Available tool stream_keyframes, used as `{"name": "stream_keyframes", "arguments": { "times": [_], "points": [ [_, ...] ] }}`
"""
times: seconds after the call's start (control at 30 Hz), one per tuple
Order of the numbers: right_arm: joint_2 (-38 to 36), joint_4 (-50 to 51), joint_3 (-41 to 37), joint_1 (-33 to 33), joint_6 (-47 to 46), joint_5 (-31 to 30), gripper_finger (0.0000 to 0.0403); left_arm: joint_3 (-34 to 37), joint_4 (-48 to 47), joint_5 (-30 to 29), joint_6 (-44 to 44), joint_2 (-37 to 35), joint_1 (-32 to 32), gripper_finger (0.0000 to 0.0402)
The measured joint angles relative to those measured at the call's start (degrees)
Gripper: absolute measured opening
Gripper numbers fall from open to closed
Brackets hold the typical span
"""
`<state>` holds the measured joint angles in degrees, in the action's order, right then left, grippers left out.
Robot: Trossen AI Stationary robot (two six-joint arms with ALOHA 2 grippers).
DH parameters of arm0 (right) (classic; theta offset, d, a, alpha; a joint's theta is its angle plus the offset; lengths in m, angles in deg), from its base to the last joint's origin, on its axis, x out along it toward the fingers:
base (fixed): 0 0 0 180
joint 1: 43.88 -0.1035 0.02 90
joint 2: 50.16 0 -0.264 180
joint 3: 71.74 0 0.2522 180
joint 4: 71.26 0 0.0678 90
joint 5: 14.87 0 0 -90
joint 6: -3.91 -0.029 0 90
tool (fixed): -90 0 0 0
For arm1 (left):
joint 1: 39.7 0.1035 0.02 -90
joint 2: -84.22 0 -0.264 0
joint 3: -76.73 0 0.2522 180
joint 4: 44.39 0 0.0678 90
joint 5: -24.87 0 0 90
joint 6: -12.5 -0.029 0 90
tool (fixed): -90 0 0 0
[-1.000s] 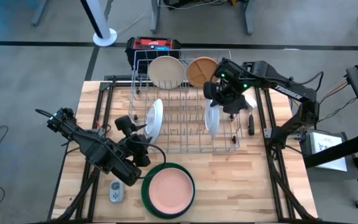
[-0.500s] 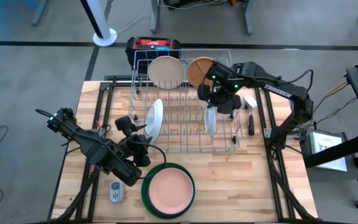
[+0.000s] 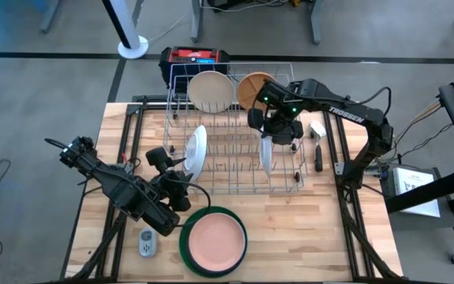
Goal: Sort dishes
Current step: Put the white patterned plate into the dish rack
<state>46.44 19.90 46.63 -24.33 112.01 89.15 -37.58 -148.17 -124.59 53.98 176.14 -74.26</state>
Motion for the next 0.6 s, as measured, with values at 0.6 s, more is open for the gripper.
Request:
{"name": "stream_keyframes", "arguments": {
  "times": [0.6],
  "points": [
    [0.0,-1.9,-3.8,0.0,0.0,0.2,0.0,0.0,0.0,0.0,0.0,0.0,0.0,0.0231]
  ]
}}
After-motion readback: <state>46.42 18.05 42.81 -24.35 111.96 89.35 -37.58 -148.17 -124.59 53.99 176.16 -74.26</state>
